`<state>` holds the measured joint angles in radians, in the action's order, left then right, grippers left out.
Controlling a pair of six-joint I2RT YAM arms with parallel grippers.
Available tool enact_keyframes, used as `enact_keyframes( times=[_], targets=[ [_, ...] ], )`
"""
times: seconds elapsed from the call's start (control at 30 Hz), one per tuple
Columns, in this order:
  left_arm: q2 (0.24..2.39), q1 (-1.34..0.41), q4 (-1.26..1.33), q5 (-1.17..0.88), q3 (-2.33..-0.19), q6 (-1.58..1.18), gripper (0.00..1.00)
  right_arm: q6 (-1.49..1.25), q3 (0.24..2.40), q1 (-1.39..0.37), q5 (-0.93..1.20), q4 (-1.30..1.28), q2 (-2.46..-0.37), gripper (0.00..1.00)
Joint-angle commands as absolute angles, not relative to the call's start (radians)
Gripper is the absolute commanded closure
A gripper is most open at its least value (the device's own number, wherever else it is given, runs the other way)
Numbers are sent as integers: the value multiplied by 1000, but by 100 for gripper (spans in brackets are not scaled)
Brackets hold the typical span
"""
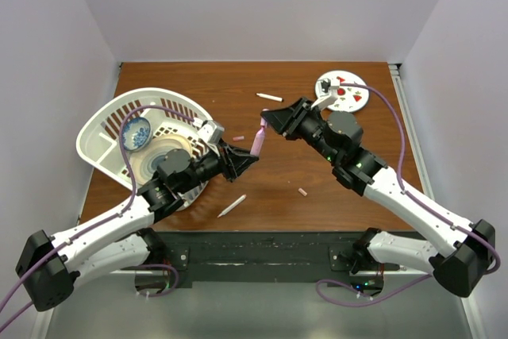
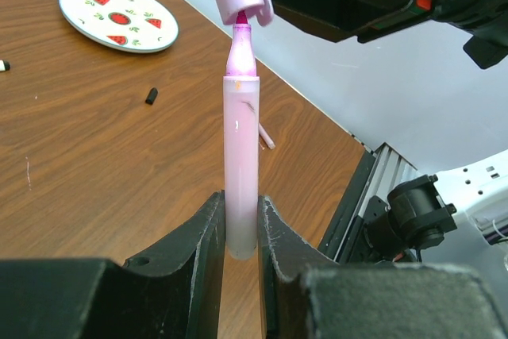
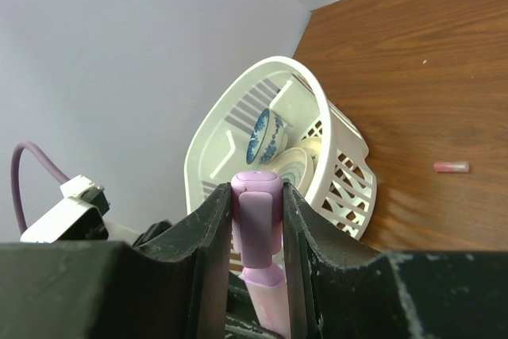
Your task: Insert the pens into the pen caps
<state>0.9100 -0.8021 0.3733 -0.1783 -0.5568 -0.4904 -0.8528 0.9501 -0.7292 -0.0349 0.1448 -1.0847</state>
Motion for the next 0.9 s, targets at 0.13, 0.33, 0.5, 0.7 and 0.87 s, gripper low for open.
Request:
enact_keyframes(
  times=[0.13,0.33,0.5,0.7,0.87],
  targets=[
    [914,-807,411,-156,-589,-485,100,-859,888,-747,-25,163,-1026,100],
    [937,-807,434,-150,-606,-491,100,-853,839,-799,-89,175,-1037,100],
    [971,-808,446,-126,-629,-506,100,-835,821,-874,-153,172,-1058,100],
    [988,-807,436,-46,-670,-492,100,-775,805,-940,-212,104,-1078,100],
    [986,-805,428,-64,-690,-476,100,-695,781,-959,-253,48,-1066,100]
  ],
)
